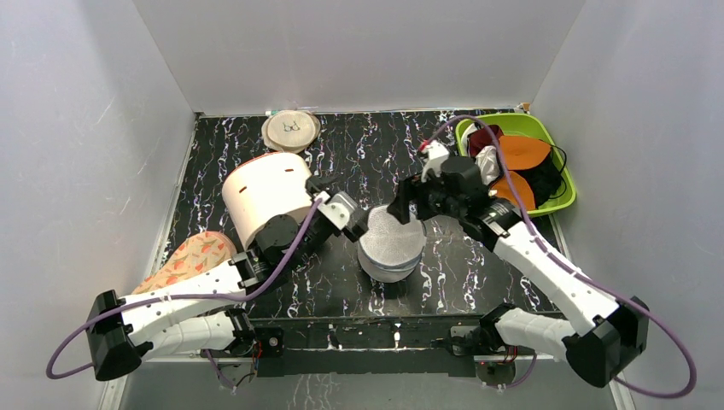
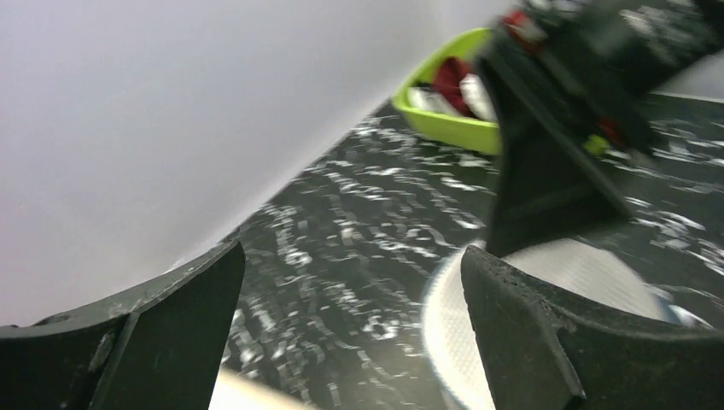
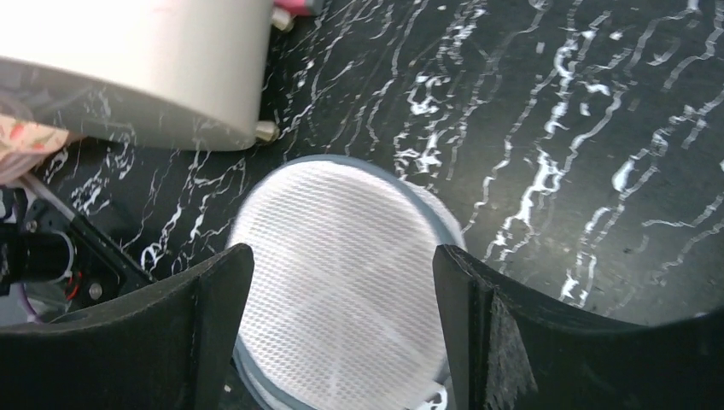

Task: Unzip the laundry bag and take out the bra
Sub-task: Open the laundry bag at the center of the board.

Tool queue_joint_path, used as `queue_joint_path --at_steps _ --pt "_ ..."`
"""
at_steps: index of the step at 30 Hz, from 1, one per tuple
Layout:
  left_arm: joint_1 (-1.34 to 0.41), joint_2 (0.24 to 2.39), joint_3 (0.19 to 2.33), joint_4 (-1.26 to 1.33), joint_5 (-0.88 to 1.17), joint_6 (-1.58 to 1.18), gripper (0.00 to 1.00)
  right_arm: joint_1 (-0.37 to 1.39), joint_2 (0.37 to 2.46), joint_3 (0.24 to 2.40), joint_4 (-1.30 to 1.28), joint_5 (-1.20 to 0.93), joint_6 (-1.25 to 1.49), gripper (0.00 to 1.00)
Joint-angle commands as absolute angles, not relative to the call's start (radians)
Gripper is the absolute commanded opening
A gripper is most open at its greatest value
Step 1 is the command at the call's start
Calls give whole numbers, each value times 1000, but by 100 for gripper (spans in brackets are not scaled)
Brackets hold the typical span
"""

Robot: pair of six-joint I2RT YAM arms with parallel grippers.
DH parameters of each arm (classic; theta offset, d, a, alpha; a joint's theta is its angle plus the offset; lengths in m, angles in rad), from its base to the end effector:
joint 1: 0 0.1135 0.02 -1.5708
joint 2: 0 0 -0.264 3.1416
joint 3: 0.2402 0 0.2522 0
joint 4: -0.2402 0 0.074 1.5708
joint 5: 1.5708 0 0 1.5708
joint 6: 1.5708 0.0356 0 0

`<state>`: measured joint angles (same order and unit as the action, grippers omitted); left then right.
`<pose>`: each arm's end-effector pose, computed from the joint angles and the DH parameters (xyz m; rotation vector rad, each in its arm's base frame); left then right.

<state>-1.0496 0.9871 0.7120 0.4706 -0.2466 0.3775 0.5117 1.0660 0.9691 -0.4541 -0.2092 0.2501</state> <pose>0.1236 -0.1977 0.3461 0.7440 1.1768 -0.3916 0.2010 0.1213 0.3236 -0.4110 2.1436 0.6653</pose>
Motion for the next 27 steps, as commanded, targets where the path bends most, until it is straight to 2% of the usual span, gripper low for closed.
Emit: queue_joint_path --at_steps 1,4,7,14,19,22,27 --pt "-1028 941 677 675 -630 468 97 670 1130 1085 -524 -21 293 79" --pt "-981 924 656 784 -761 511 98 789 1191 1141 -574 103 323 85" --pt "-909 896 647 786 -777 471 98 901 1264 1198 -630 257 348 89" --pt "-734 877 646 749 -761 374 98 1056 1404 1284 -725 503 390 89" --pt "-650 879 657 711 -744 317 98 1151 1510 1382 -824 669 422 82" --pt "-637 878 660 697 -734 301 98 1184 1562 1419 -867 712 435 75" --pt "-636 878 665 679 -716 295 97 1216 1620 1448 -896 755 438 69"
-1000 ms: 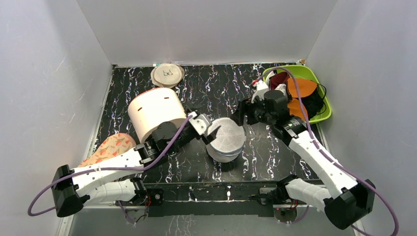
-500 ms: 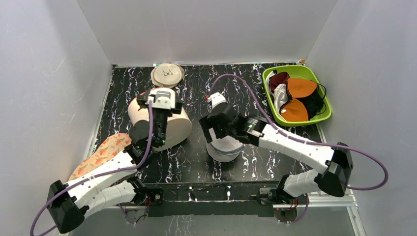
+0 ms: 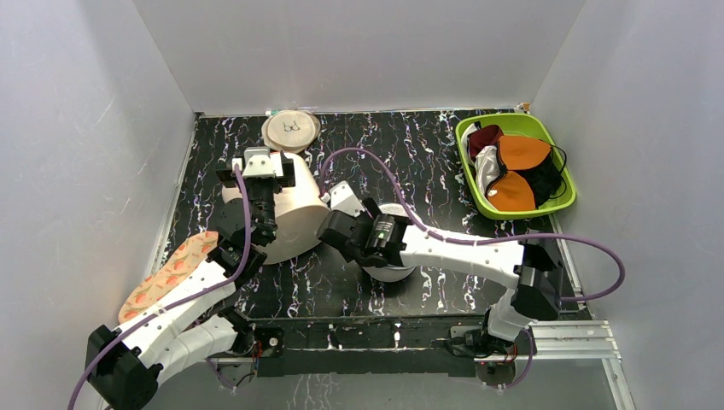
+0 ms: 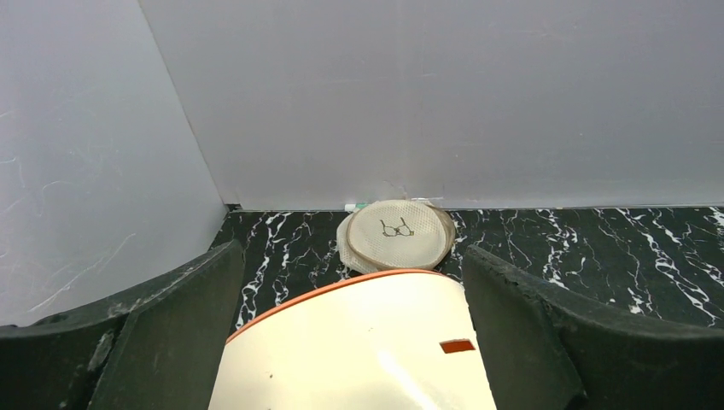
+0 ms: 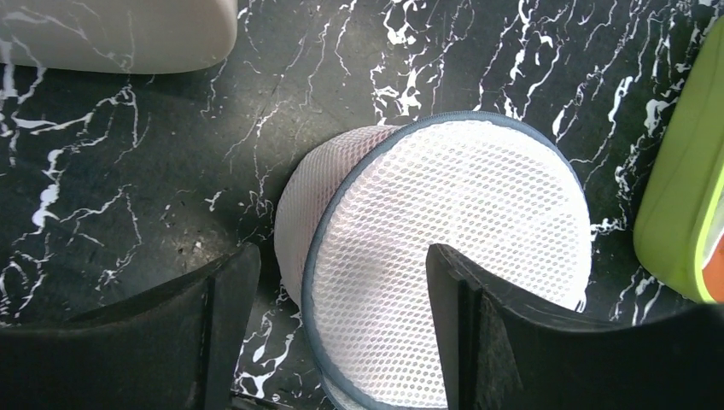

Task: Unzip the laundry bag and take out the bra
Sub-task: Open the laundry bag at the center of the board.

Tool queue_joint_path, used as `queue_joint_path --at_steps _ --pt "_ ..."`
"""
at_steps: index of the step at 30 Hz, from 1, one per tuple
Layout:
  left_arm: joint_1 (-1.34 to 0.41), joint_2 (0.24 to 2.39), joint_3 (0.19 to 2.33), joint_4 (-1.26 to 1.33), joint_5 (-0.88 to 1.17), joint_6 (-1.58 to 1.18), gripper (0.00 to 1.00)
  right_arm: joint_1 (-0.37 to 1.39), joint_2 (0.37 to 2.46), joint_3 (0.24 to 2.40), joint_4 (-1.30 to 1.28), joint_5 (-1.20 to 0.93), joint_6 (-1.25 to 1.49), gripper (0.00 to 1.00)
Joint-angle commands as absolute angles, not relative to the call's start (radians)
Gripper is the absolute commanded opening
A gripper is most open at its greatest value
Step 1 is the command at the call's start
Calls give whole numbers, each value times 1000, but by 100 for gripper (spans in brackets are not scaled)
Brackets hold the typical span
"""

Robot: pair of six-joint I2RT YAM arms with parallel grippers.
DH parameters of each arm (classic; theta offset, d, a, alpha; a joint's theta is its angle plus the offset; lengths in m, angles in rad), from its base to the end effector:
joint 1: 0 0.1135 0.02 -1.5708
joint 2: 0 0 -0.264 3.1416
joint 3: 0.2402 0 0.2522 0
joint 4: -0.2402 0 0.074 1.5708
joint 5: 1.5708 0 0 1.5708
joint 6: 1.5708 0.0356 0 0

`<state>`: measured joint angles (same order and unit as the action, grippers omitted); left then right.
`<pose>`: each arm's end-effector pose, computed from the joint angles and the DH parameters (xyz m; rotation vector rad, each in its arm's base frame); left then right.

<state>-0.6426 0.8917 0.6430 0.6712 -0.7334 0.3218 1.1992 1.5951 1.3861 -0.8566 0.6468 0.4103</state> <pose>0.1728 -0.0996 0.3580 -0.0677 1.2607 0.1435 0.1391 0.2979 0.2957 -0.7117 2.2359 -0.1084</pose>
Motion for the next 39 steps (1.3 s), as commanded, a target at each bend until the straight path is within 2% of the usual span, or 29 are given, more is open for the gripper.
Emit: queue_joint_path --at_steps 1,5,16,24,32,39 --pt "-636 879 666 678 -715 295 97 1219 1629 1456 -905 760 441 66" --pt "-635 878 668 672 -710 295 97 1222 1645 1469 -913 771 439 52" --pt "-635 879 670 666 -706 292 97 1222 1694 1473 -912 764 430 50" --pt "-635 884 674 661 -701 287 97 1223 1667 1477 -907 770 430 22" --pt "-635 887 675 651 -692 278 97 1223 1562 1439 -866 756 431 0" --pt "-635 891 680 633 -671 260 97 1221 1412 1355 -784 771 500 0"
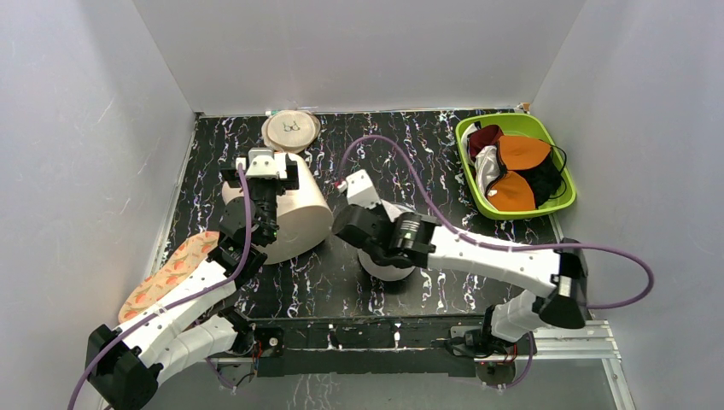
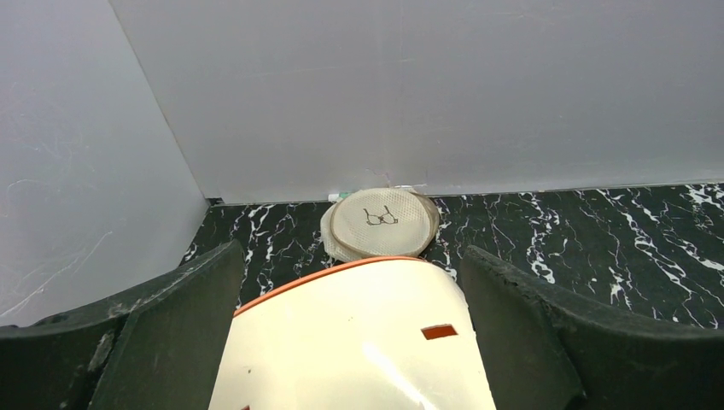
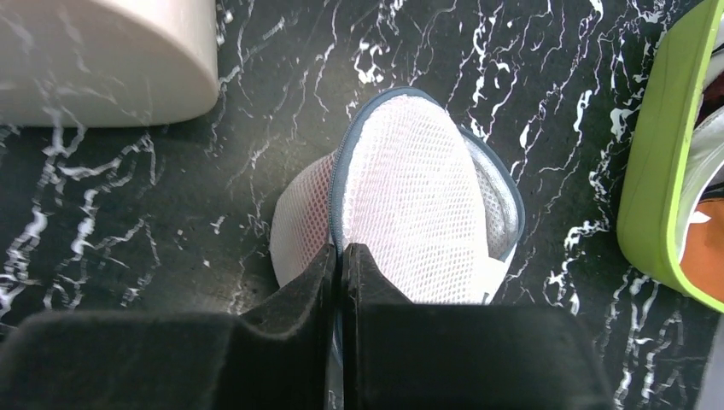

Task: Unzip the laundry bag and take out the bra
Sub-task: Open the laundry bag at the center of the board.

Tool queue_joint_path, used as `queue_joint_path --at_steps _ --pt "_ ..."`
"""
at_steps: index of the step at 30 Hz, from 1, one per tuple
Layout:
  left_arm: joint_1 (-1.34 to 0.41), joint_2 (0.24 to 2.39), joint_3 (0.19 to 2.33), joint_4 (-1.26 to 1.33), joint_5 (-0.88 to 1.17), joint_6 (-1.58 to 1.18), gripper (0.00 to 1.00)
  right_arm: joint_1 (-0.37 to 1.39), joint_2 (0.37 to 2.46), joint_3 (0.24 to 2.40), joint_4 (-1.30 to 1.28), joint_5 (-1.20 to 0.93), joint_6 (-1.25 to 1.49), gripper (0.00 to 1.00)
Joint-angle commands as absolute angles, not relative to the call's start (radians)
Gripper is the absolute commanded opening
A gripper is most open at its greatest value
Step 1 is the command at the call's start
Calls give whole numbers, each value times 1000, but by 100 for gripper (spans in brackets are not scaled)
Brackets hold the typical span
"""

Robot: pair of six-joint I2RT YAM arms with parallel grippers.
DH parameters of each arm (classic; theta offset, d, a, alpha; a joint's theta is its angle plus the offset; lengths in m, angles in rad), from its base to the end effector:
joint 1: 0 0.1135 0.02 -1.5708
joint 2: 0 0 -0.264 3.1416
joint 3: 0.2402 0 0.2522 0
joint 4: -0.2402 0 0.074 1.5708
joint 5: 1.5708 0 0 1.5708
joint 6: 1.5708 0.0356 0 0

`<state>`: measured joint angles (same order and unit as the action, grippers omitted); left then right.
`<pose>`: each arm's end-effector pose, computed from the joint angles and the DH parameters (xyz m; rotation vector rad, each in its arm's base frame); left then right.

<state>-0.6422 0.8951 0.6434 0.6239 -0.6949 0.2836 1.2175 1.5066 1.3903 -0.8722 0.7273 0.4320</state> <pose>0.1750 -0.1024 0.3534 -0.0316 1.2881 0.1084 0.1290 0.2814 0.3241 -0.6189 2.1589 -0.0853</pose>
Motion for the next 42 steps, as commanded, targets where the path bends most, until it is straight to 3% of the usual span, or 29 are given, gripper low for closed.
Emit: queue_joint_path --at_steps 1,18,24,29,30,34,36,38,42 --pt "-635 894 683 626 -666 254 97 1219 1387 1341 -779 796 527 0" --pt "-635 945 732 525 -510 200 96 1127 950 1076 -662 957 774 6" --pt "-635 953 736 517 -500 191 96 1127 864 1008 -869 1131 1026 13" --pt "-637 951 736 515 -502 189 96 1127 794 952 -1298 1215 1630 19" --pt "-635 951 736 515 -502 187 96 1124 780 942 -1356 1217 1714 22" --pt "-635 955 737 510 -497 180 96 1122 717 927 -1349 1222 1719 50" --pt "-635 958 738 508 -496 181 96 1123 710 946 -1322 1240 1647 57" --pt "-635 963 738 506 -494 179 96 1122 717 972 -1310 1258 1570 73" --pt "-636 967 741 505 -490 177 96 1122 716 1010 -1142 1263 1250 85"
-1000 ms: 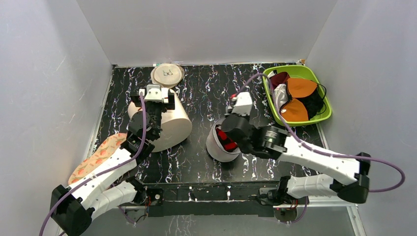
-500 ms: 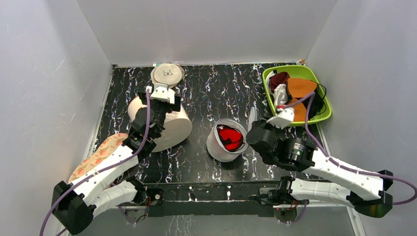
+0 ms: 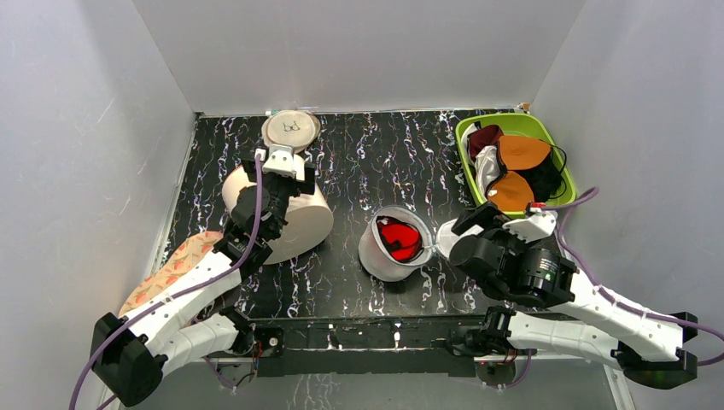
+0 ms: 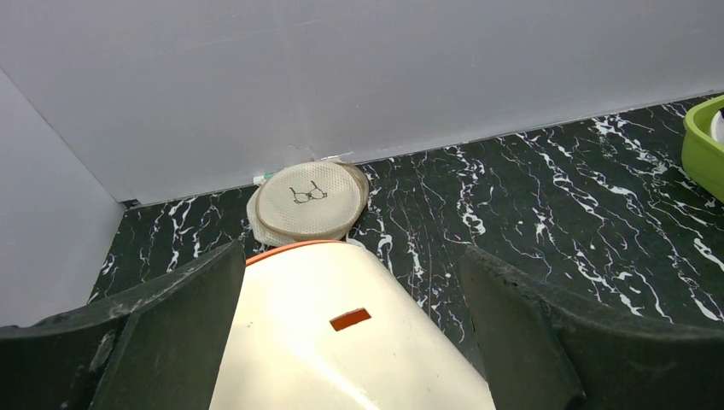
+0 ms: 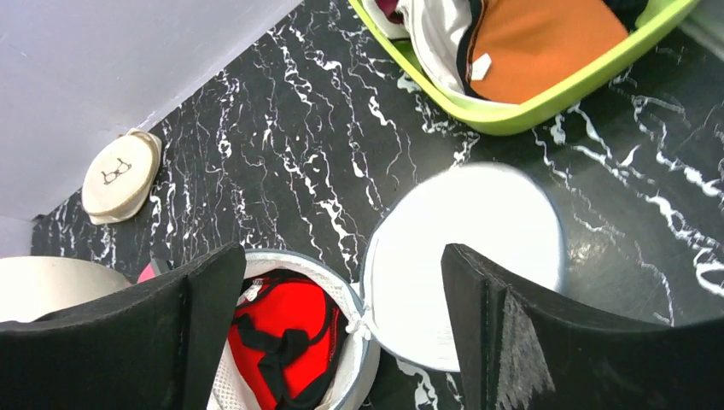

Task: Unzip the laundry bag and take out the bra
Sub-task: Open the laundry bag at the center of the board, then pick up the bra from the laundry bag.

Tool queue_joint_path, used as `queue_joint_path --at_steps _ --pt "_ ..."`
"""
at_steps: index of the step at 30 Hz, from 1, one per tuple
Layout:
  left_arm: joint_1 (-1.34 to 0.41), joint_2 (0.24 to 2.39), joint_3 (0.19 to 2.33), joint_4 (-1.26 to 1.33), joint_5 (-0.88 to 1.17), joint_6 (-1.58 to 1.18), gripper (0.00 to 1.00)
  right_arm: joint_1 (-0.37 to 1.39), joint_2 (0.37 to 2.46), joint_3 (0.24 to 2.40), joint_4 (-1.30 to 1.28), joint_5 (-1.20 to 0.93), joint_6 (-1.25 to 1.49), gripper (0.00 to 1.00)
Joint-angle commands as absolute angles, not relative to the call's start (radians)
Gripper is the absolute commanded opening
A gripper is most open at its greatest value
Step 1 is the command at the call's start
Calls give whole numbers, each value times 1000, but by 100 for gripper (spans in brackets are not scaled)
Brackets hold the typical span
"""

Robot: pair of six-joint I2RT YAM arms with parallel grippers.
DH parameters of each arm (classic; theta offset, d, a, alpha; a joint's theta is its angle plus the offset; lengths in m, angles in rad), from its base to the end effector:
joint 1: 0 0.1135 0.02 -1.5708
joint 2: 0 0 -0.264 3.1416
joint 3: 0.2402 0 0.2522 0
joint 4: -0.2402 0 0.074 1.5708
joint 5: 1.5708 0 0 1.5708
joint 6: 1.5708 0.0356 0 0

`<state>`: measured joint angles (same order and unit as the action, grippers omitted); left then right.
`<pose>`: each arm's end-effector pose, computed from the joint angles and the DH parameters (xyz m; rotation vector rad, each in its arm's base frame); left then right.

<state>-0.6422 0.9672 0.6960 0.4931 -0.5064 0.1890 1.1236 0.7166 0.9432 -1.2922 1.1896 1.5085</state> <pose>0.1903 -0.1208 0.3462 0.1411 1.3700 -0.0378 0.0680 0.0654 0.3241 0.6806 1.7794 0.1488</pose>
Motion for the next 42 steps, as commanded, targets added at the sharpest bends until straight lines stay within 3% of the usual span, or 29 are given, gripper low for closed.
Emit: queue_joint_path --at_steps 1,7,10,13,19,23,26,33,35,42 --pt "-634 967 741 505 -486 176 96 1123 709 1011 -1071 1255 1146 86" --pt "-637 981 746 493 -422 163 98 1122 651 958 -755 1146 732 94" --pt "-637 991 756 473 -286 147 98 1123 643 898 -518 953 491 95" --pt "-637 1021 783 437 -80 107 98 1123 710 875 -461 804 450 94" --pt "-650 1134 847 361 235 84 95 1122 886 849 -483 722 499 77" --pt "-662 1229 888 277 396 148 94 1115 899 785 -408 614 513 66" --pt "-672 1293 900 230 452 205 92 1111 898 710 -330 518 545 59" --pt "-678 1350 902 223 492 198 75 1109 927 628 -230 373 628 29" --pt "-679 1363 911 208 494 199 70 1109 932 613 -203 330 636 24" --pt "-680 1491 1005 73 489 205 61 1109 1016 570 -97 185 644 24"
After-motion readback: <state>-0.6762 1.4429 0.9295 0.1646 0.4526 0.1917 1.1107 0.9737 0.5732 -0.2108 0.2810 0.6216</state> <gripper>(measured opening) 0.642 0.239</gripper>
